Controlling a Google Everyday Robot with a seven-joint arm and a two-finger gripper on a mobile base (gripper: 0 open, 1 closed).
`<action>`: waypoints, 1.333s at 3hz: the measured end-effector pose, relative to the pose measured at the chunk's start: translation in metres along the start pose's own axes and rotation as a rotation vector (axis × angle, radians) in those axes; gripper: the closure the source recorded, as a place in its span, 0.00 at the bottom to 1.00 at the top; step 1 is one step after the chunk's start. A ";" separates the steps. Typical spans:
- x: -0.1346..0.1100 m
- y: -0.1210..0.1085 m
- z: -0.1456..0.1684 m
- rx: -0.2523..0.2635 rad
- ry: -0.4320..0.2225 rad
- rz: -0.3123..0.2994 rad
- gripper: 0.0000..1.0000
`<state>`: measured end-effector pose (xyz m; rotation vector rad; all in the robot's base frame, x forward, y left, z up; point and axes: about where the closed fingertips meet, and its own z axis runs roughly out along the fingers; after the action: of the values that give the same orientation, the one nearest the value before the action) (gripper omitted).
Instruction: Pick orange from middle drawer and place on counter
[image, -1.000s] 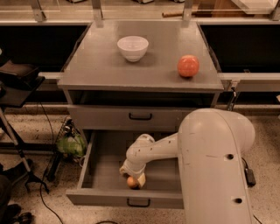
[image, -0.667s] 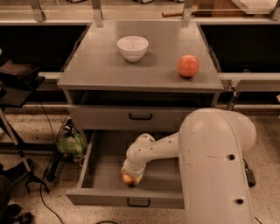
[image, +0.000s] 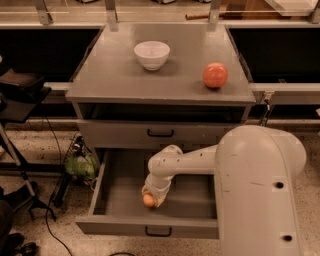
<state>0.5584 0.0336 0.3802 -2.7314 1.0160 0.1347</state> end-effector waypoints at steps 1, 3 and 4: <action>0.000 0.001 -0.045 0.019 -0.051 0.026 1.00; 0.000 0.032 -0.175 0.082 0.006 0.053 1.00; 0.010 0.038 -0.252 0.120 0.061 0.067 1.00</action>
Offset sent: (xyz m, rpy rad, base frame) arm -0.0129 -0.0687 0.2023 0.0546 -0.0775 -0.0372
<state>0.5433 -0.0611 0.6168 -2.6089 1.0959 0.0016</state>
